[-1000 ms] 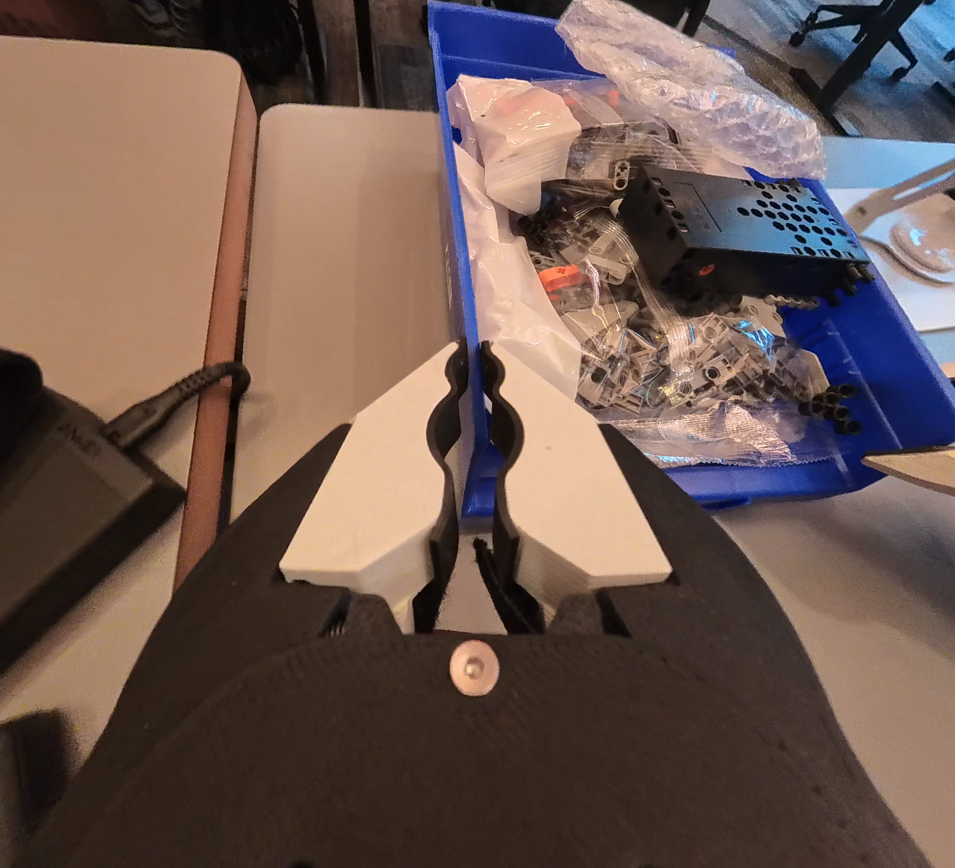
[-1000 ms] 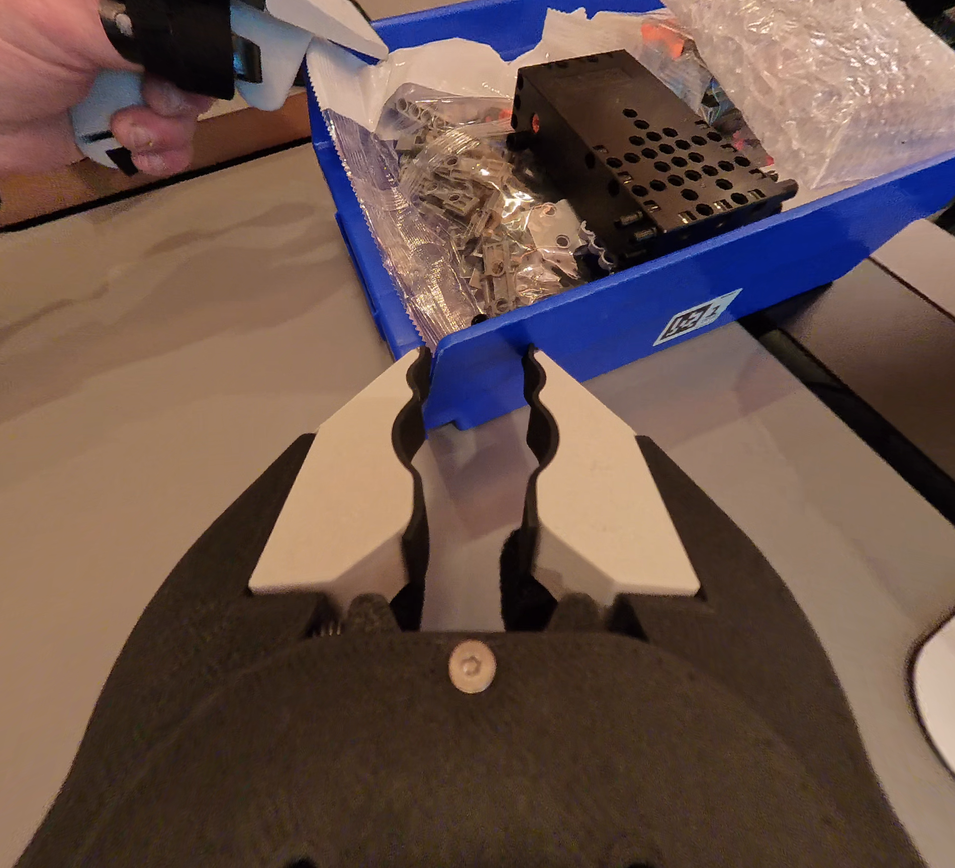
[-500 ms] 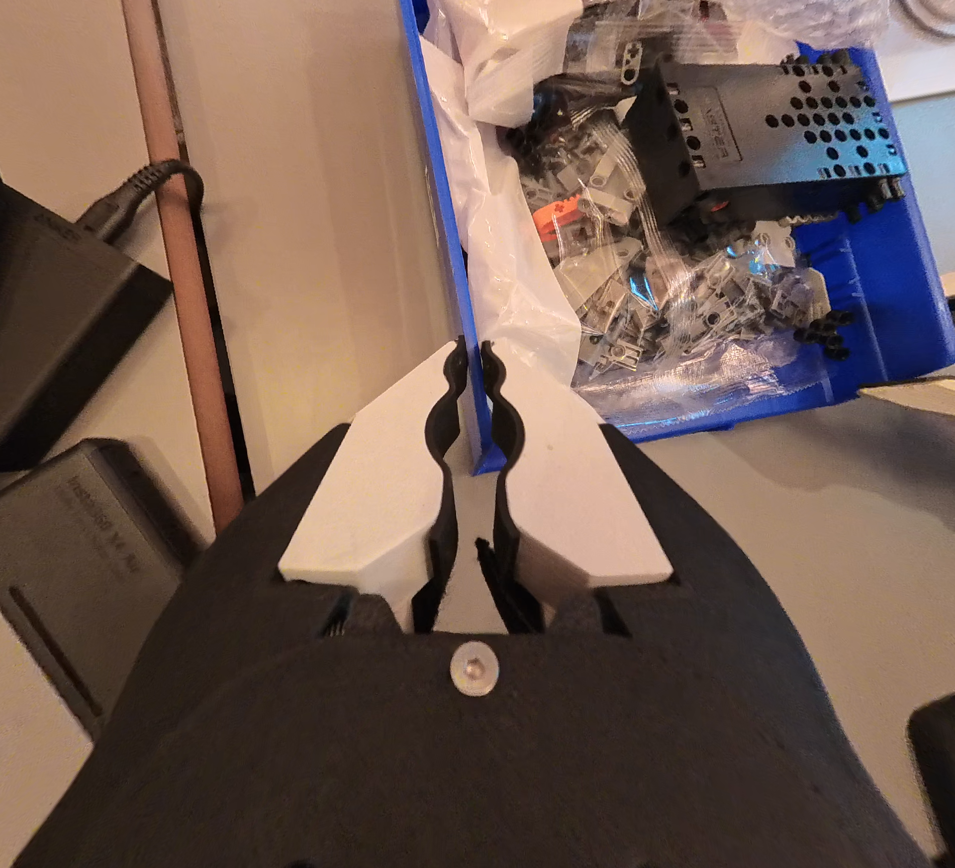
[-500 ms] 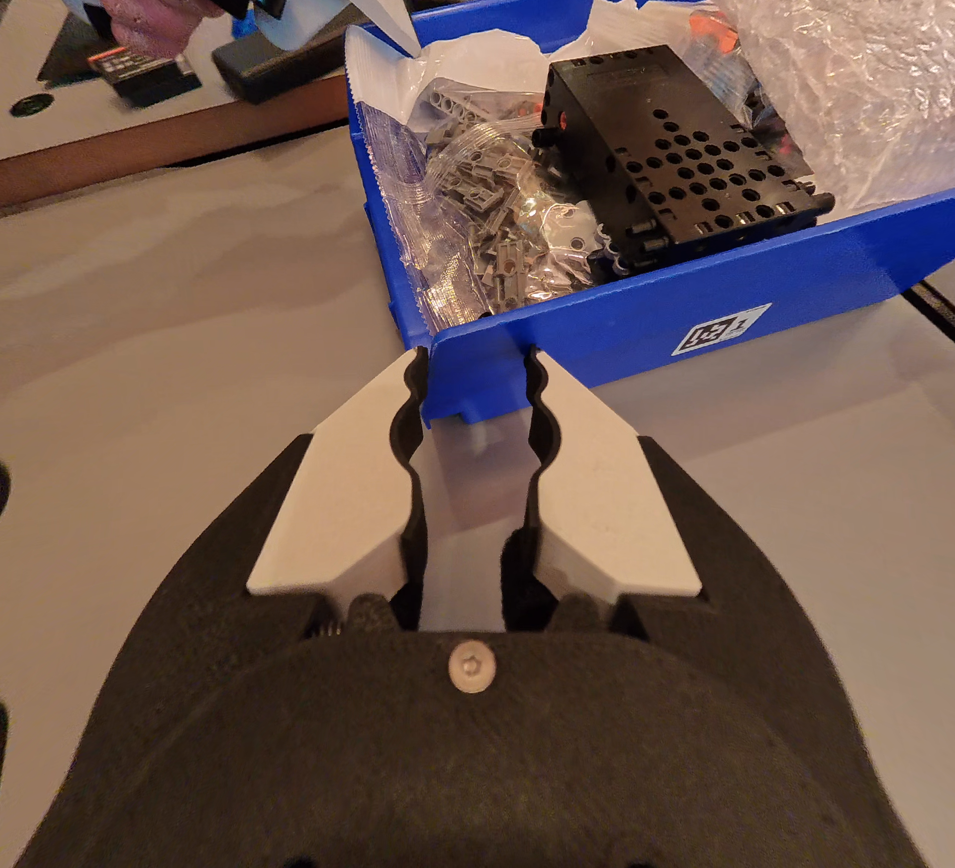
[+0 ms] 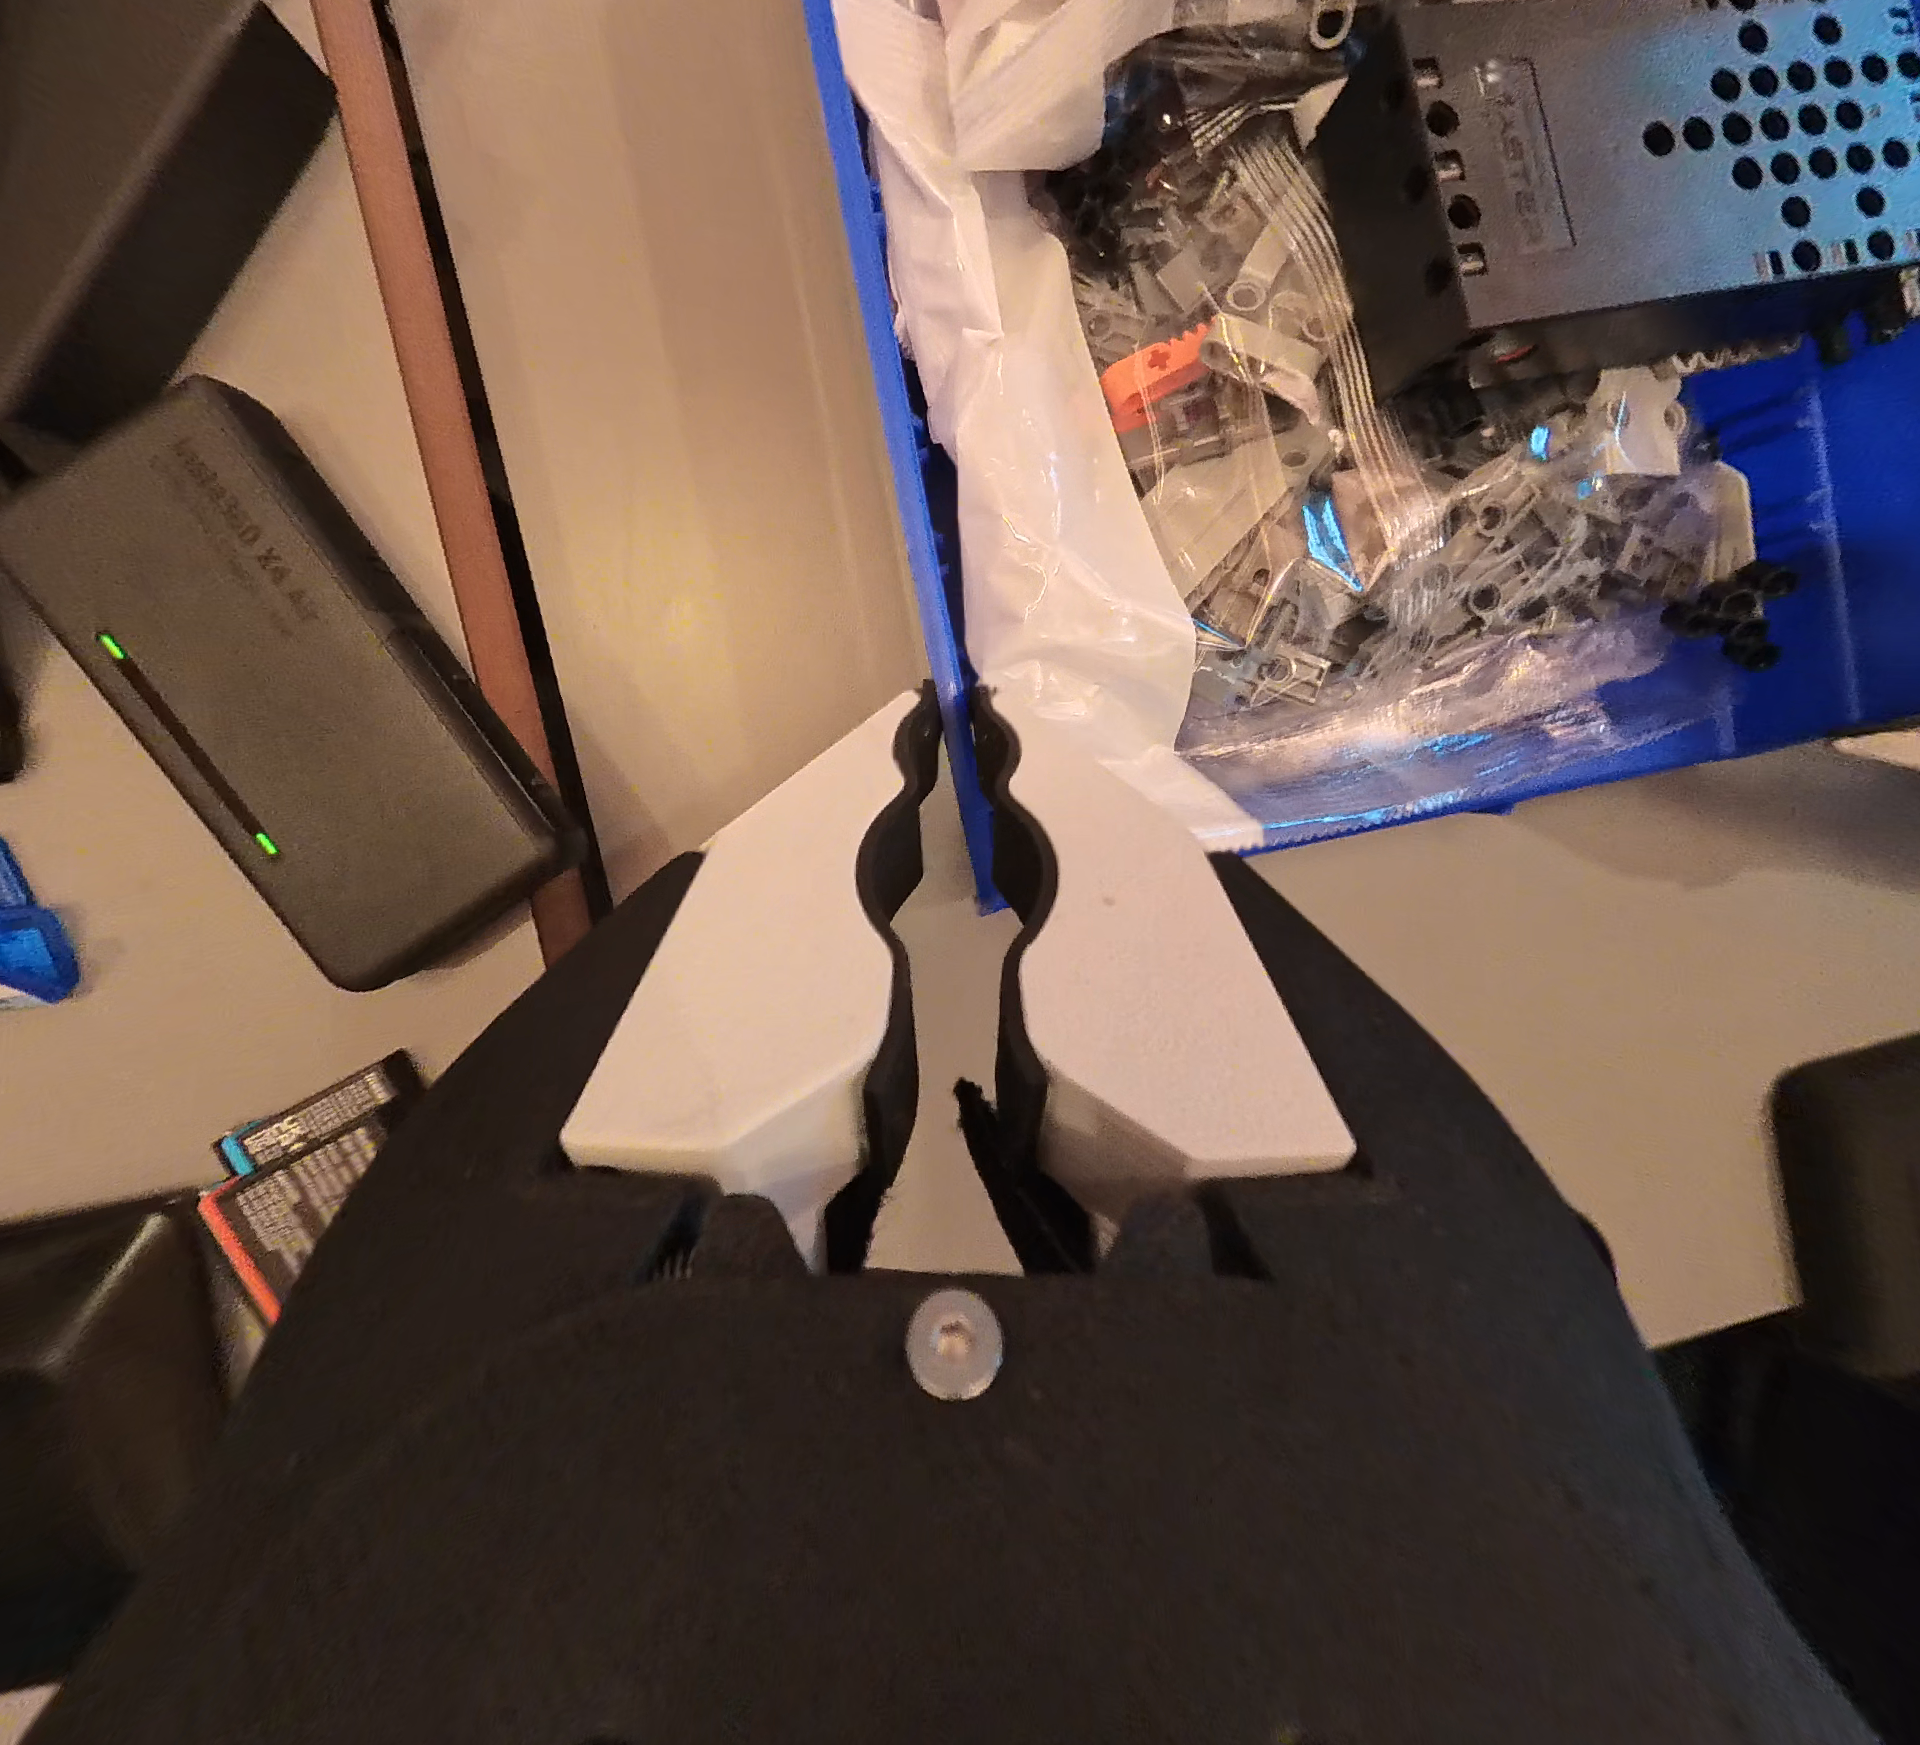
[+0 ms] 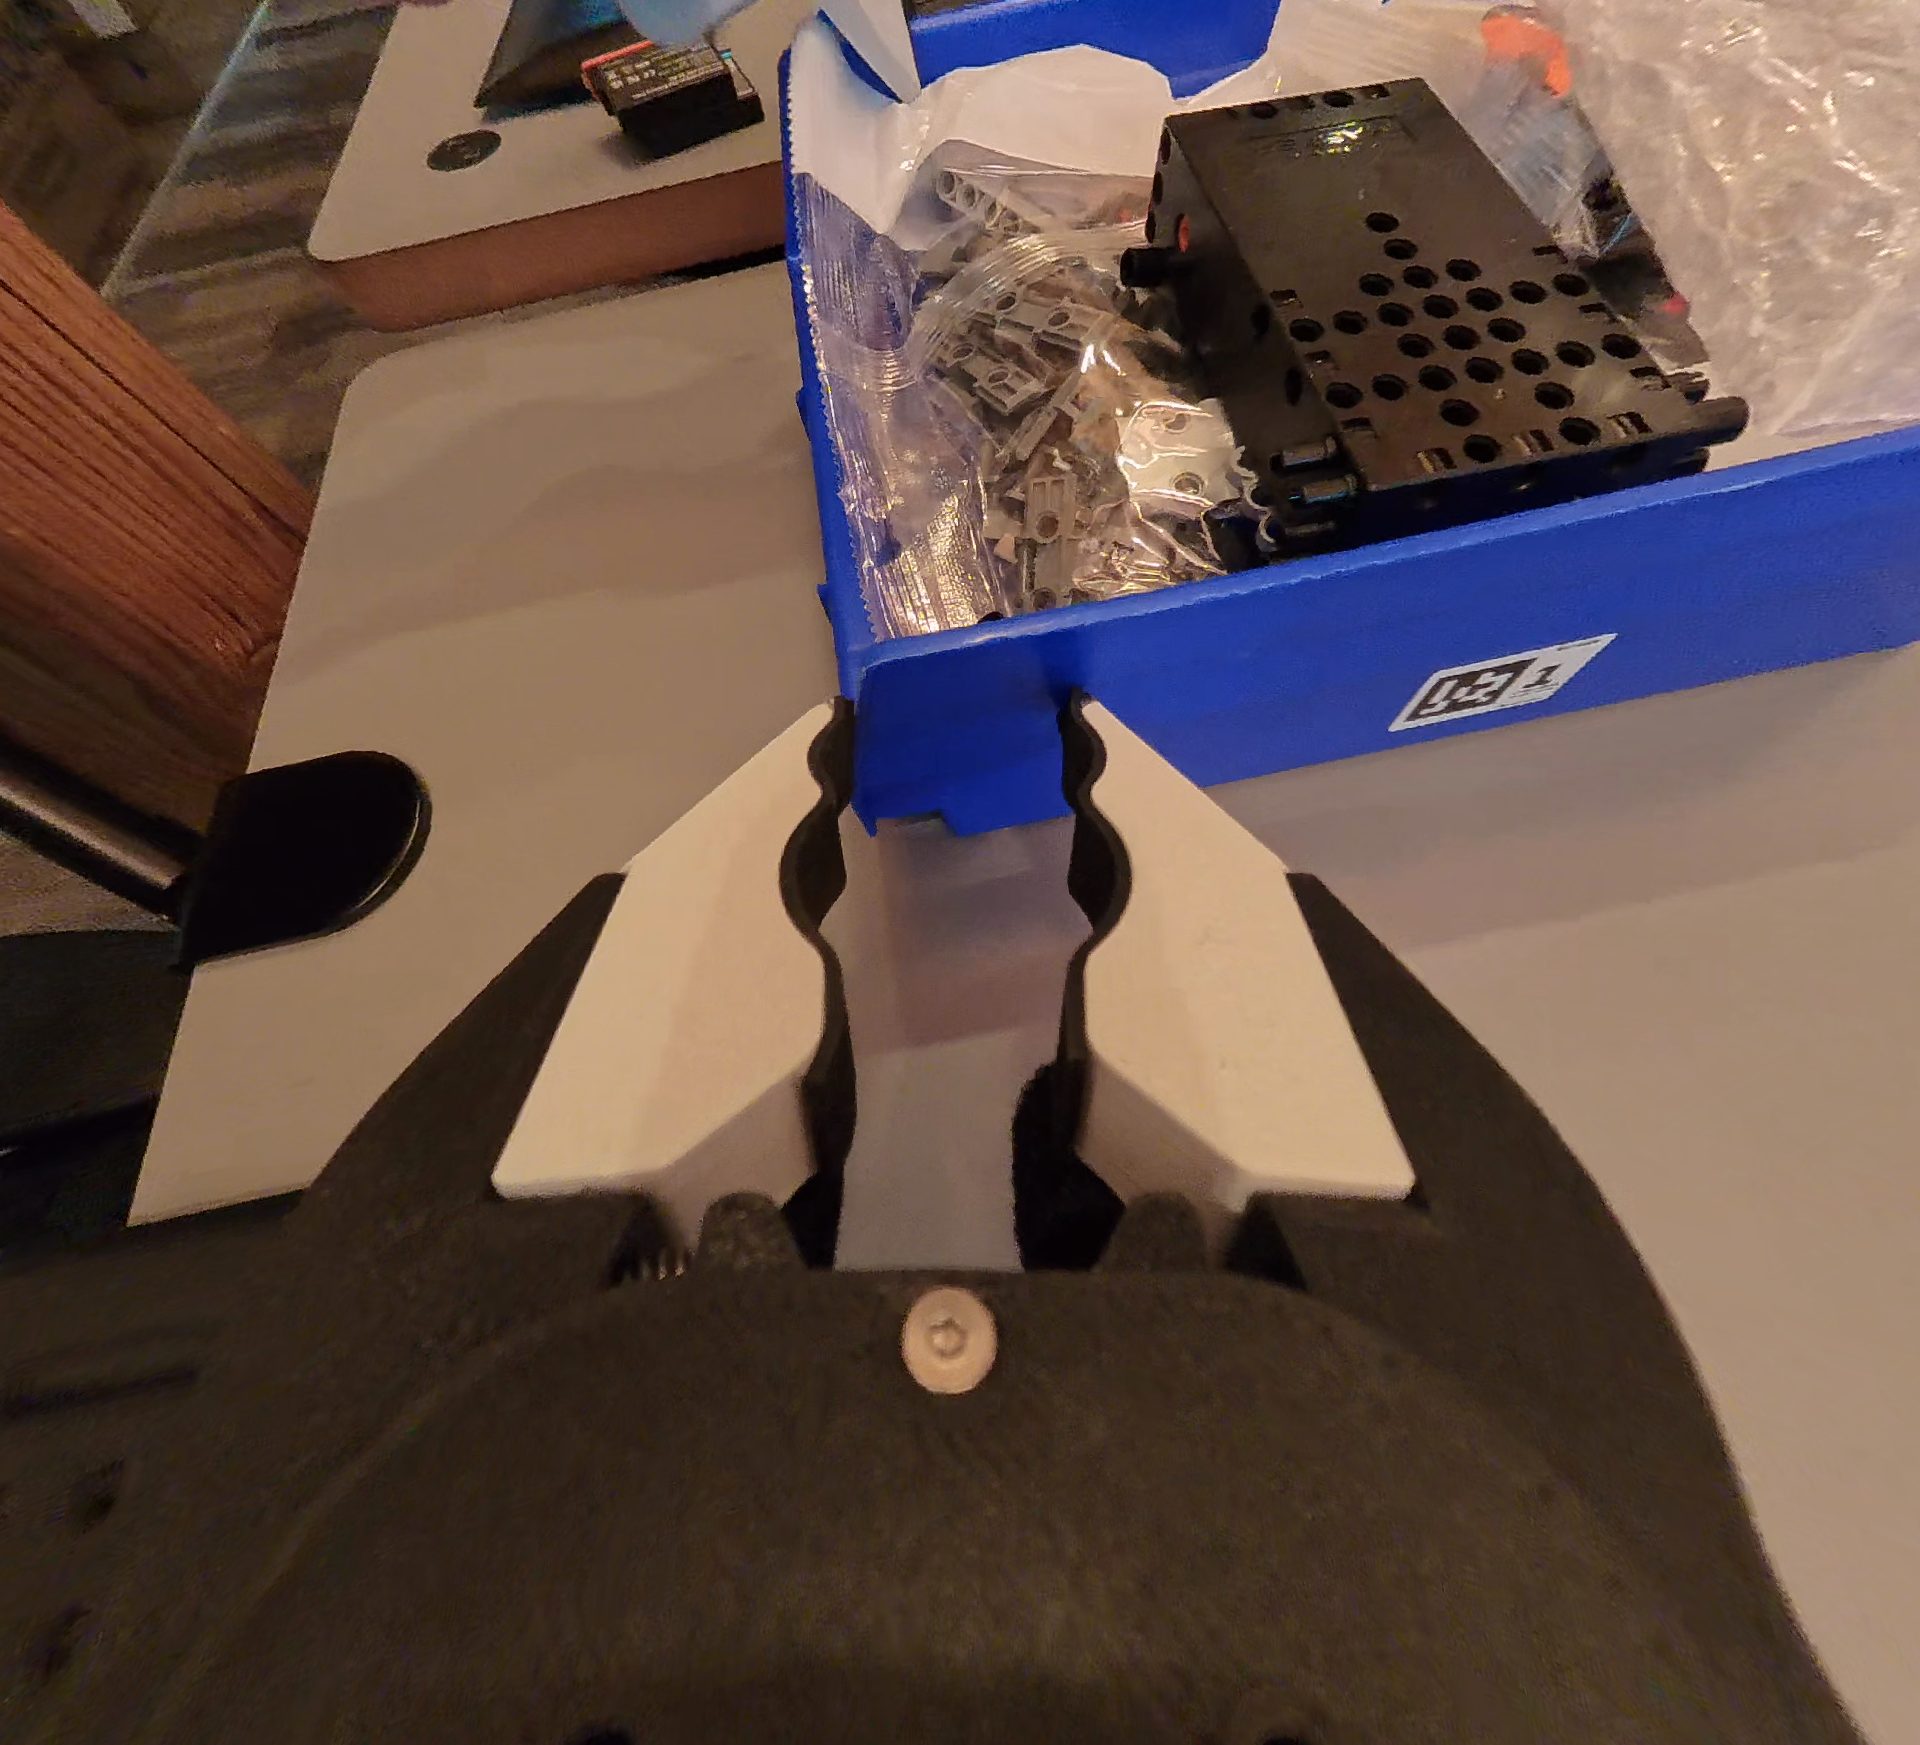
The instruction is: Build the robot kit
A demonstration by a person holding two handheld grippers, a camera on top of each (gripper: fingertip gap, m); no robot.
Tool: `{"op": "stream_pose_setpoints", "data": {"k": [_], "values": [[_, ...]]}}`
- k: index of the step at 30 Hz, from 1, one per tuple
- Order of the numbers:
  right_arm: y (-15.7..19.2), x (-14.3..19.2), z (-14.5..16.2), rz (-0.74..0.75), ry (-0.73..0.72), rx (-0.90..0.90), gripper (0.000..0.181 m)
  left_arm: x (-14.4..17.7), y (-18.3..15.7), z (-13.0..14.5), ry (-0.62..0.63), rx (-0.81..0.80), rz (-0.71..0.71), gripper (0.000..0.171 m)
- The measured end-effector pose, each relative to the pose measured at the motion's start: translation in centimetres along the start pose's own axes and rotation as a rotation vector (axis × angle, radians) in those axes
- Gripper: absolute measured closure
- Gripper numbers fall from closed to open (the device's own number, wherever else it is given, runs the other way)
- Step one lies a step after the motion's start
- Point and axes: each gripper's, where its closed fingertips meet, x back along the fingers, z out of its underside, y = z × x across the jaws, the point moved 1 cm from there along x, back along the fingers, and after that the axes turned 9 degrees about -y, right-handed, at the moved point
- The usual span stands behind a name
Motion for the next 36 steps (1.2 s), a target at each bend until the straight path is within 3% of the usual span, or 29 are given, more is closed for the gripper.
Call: {"op": "stream_pose_setpoints", "data": {"k": [5, 6, 9, 11, 15, 17, 21, 24, 27, 29, 31, 36], "values": [[-0.1, 3.2, -0.9, 0.024, -0.058, 0.058, 0.14, 2.9, 0.8, -4.0, -0.134, -0.156, -0.144, 0.154], [-0.3, 4.1, -1.0, 0.031, -0.066, 0.058, 0.139, 3.6, 0.1, -5.7, -0.197, -0.221, -0.148, 0.15], [-0.7, 6.9, -0.5, 0.018, -0.086, 0.037, 0.14, 4.0, -5.7, -9.7, -0.324, -0.437, 0.013, 0.139], [-0.9, 8.2, 0.7, 0.007, -0.078, 0.018, 0.14, 2.2, -9.4, -10.2, -0.294, -0.614, 0.101, 0.134], [-2.0, 10.1, 3.4, 0.045, -0.045, 0.024, 0.141, -2.9, -11.7, -9.8, -0.157, -0.86, 0.137, 0.123], [-2.2, 10.7, 4.2, 0.041, -0.036, 0.016, 0.142, -5.0, -11.2, -9.6, -0.09, -0.904, 0.141, 0.117], [-2.4, 10.9, 5.1, 0.02, -0.026, -0.009, 0.143, -6.5, -11.2, -10.0, -0.037, -0.869, 0.218, 0.126], [-2.3, 10.7, 5.4, -0.009, -0.024, -0.019, 0.143, -5.8, -10.9, -9.9, 0.013, -0.885, 0.25, 0.113], [-2.4, 10.9, 5.4, -0.017, -0.031, -0.03, 0.144, -3.9, -11.7, -8.8, 0.073, -0.834, 0.399, 0.116], [-2.4, 10.8, 5.5, -0.031, -0.03, -0.045, 0.144, -4.1, -11.4, -7.0, 0.157, -0.886, 0.423, 0.113], [-2.4, 10.7, 5.9, -0.037, -0.017, -0.048, 0.144, -4.9, -12.1, -6.4, 0.153, -0.902, 0.456, 0.106], [-2.2, 10.5, 6.2, -0.045, -0.007, -0.053, 0.145, -6.2, -11.9, -7.5, 0.109, -0.899, 0.406, 0.114]]}}
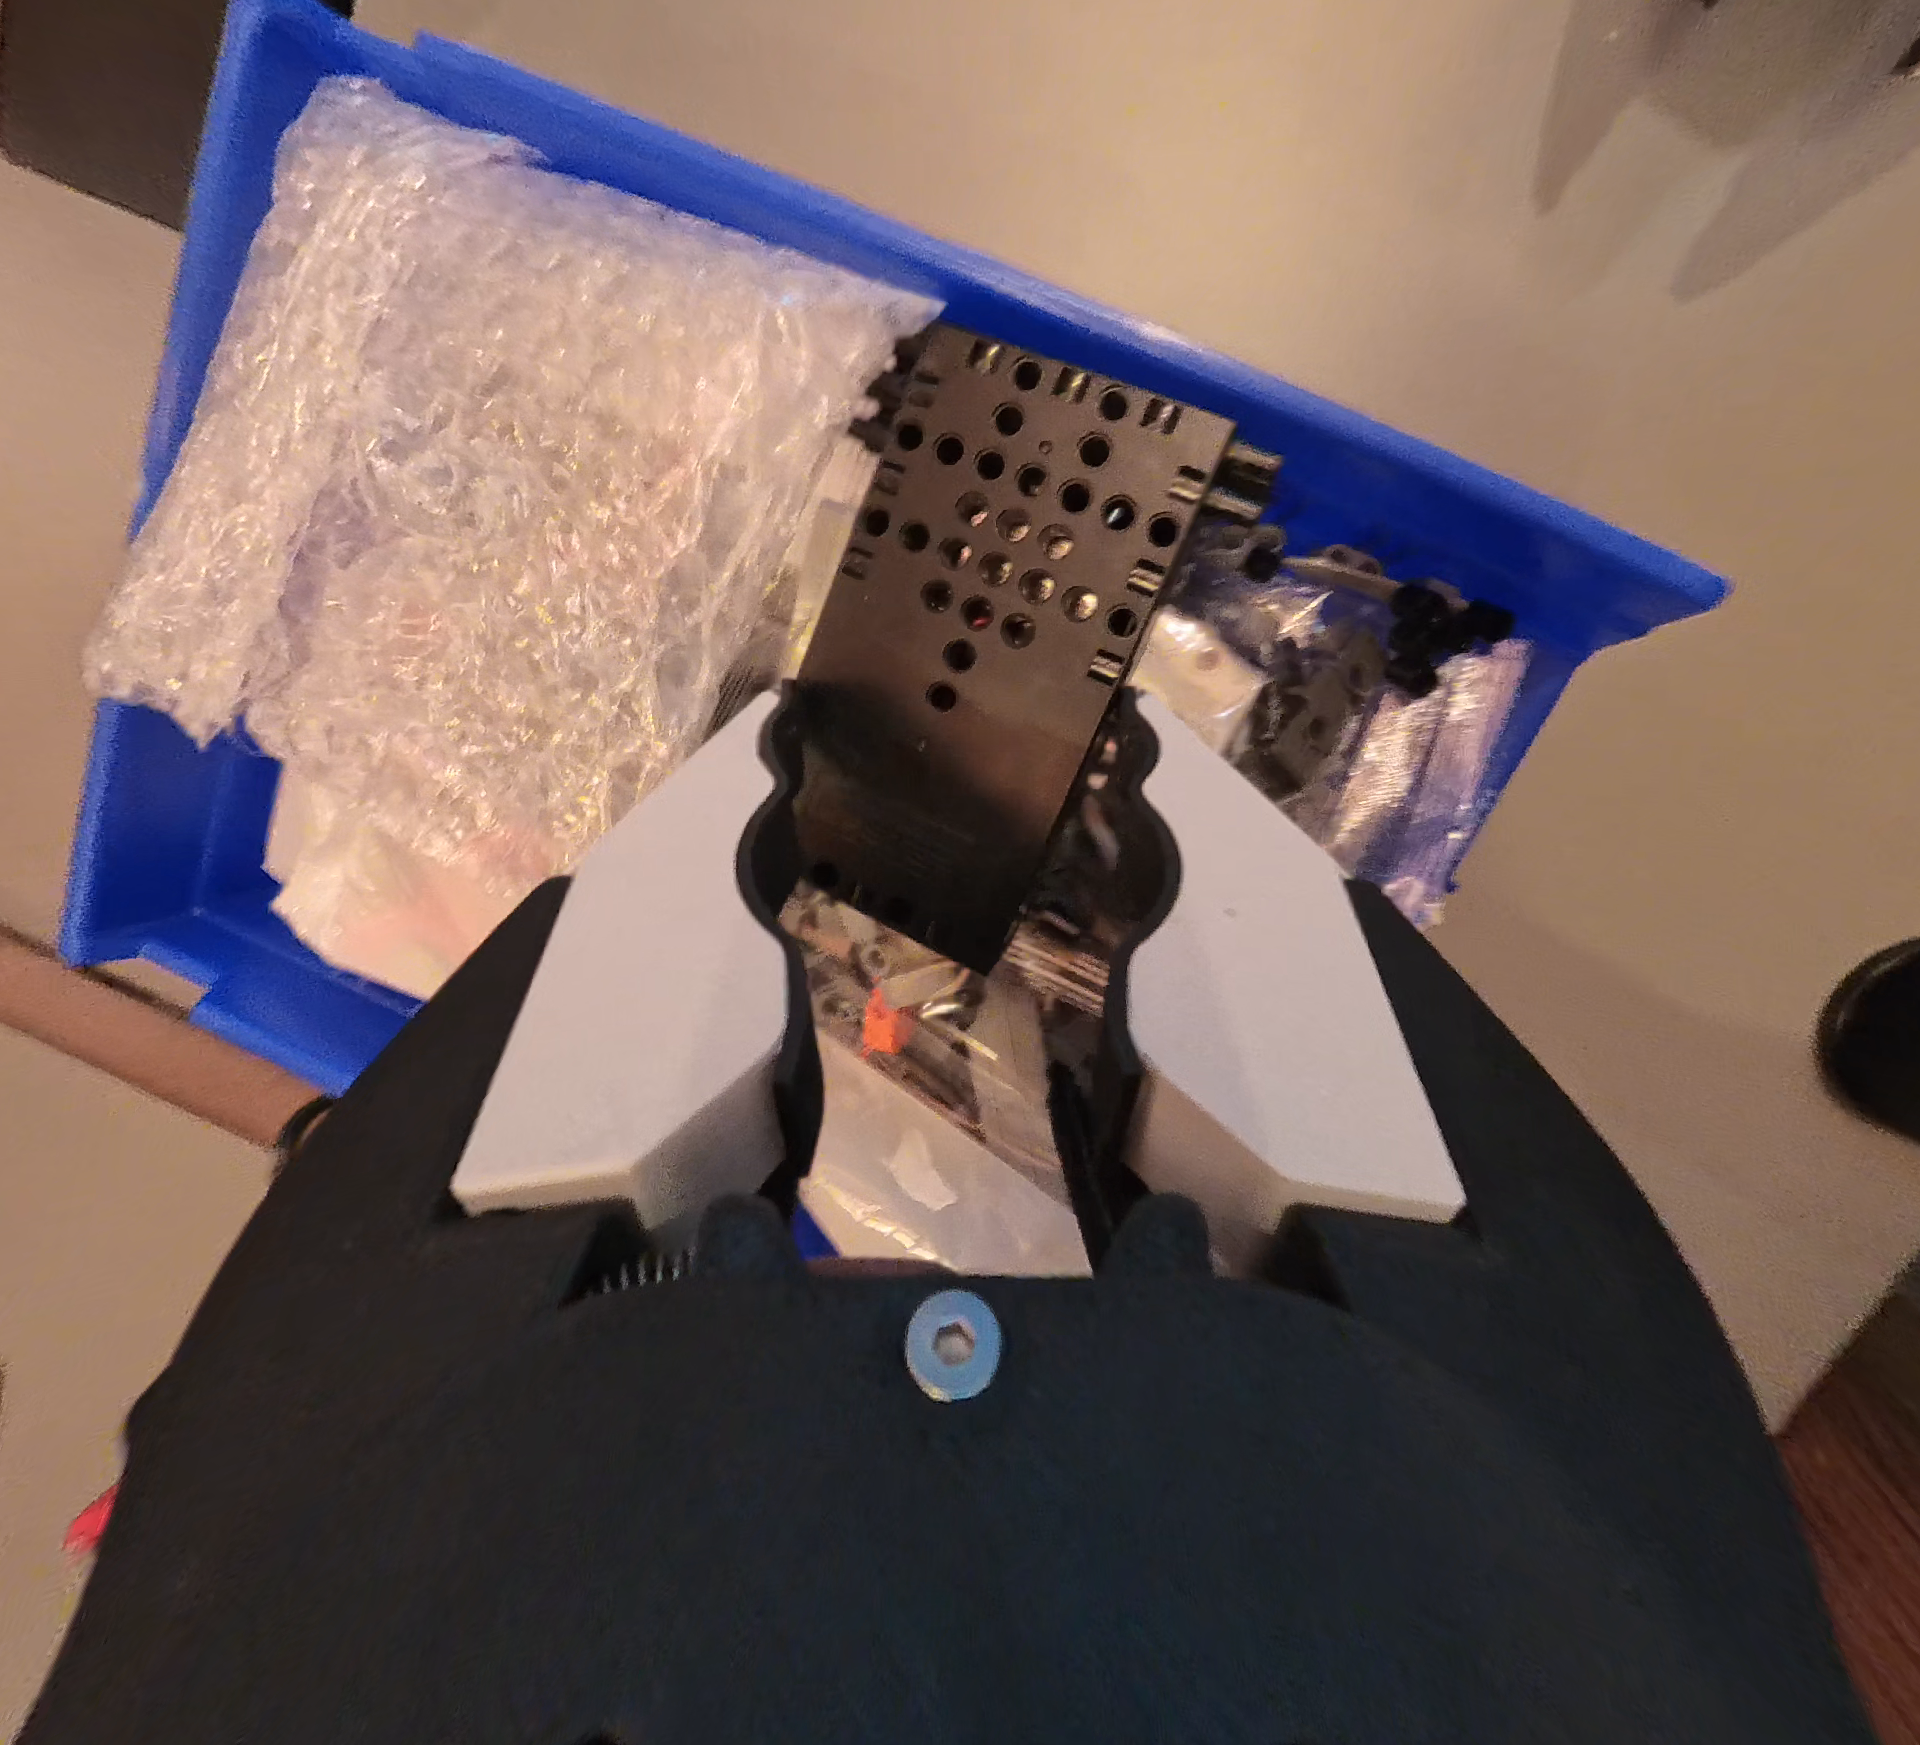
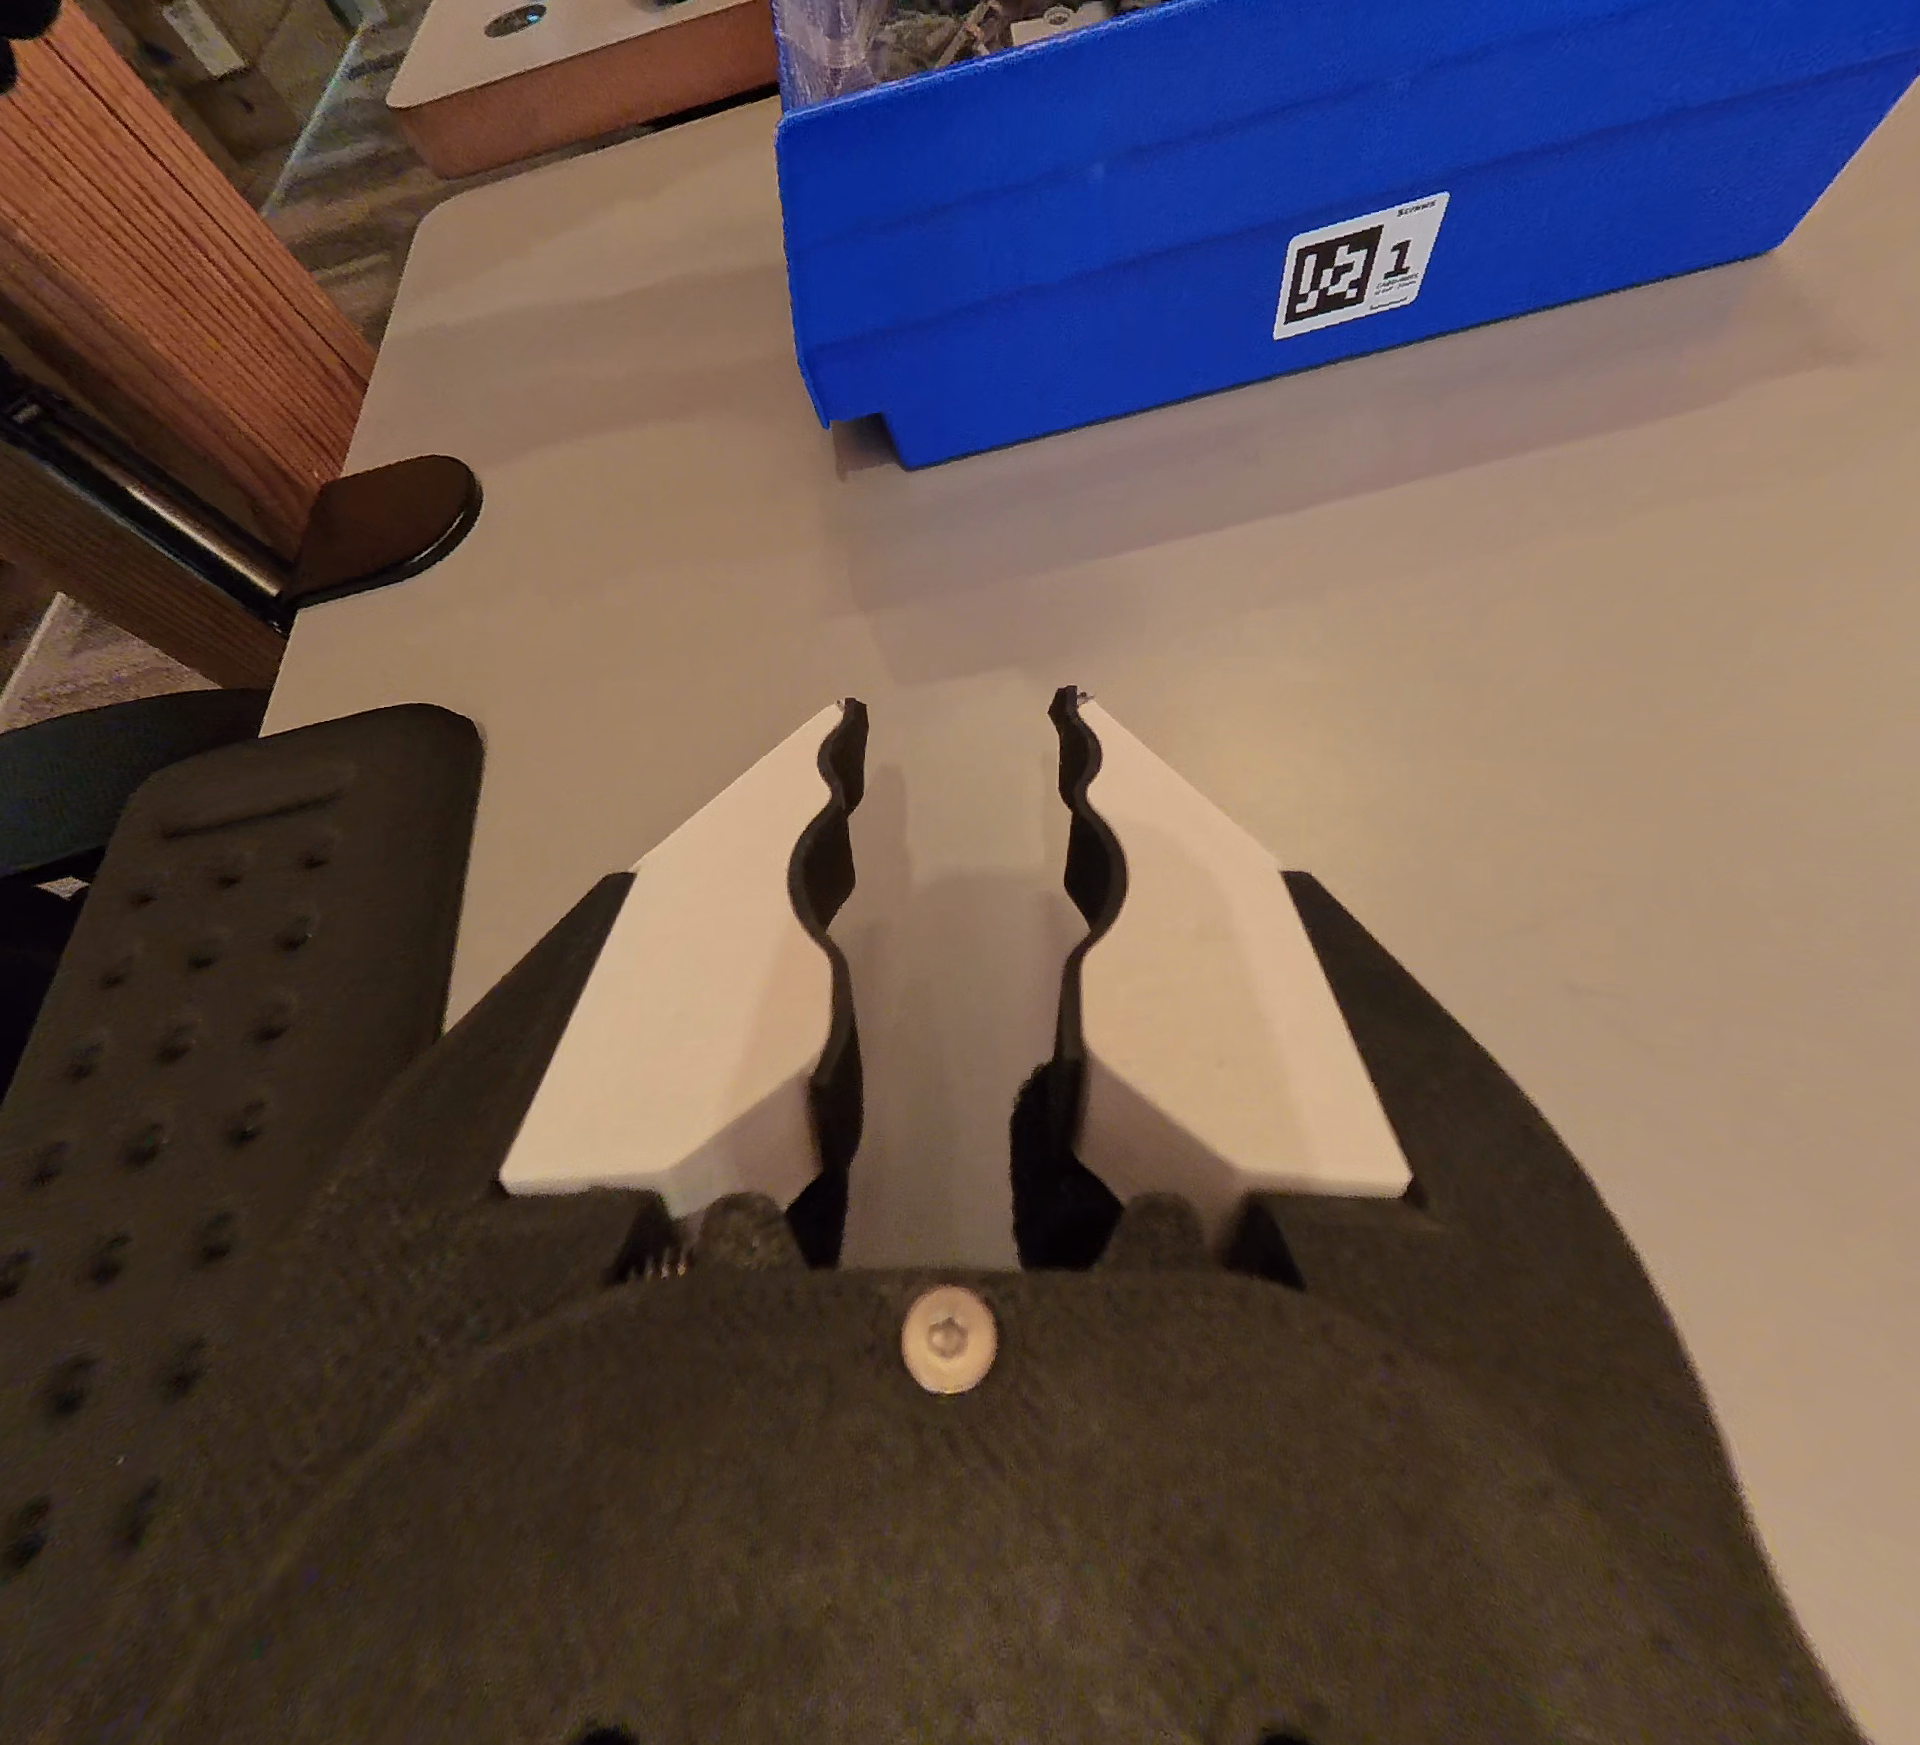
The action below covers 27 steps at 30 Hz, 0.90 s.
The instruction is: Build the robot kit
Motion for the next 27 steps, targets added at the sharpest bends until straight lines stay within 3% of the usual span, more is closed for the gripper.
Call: {"op": "stream_pose_setpoints", "data": {"k": [2, 9, 16, 22, 23, 24, 27], "values": [[0.0, 0.1, -0.2, 0.002, -0.006, 0.001, 0.145, 0.1, 0.9, 0.5, 0.031, -0.03, -0.055, 0.101], [0.3, 0.0, 0.0, -0.015, 0.003, 0.0, 0.146, -0.7, 0.8, 1.1, 0.078, -0.041, -0.01, 0.104], [0.1, 0.3, -0.3, -0.015, -0.01, -0.005, 0.147, -0.1, 0.3, 0.8, 0.053, -0.088, -0.068, 0.106], [0.3, 0.5, -0.7, -0.021, -0.019, 0.0, 0.147, 2.8, -0.1, -0.4, -0.01, -0.104, -0.14, 0.107], [0.3, 0.5, -0.8, -0.022, -0.022, 0.0, 0.147, 3.4, -0.1, -0.6, -0.021, -0.108, -0.153, 0.11], [0.3, 0.6, -0.8, -0.02, -0.023, 0.0, 0.147, 4.0, -0.4, -1.5, -0.074, -0.112, -0.161, 0.146], [0.3, 0.6, -0.8, -0.02, -0.023, -0.003, 0.147, 4.1, -0.1, -0.6, -0.018, -0.11, -0.188, 0.149]]}}
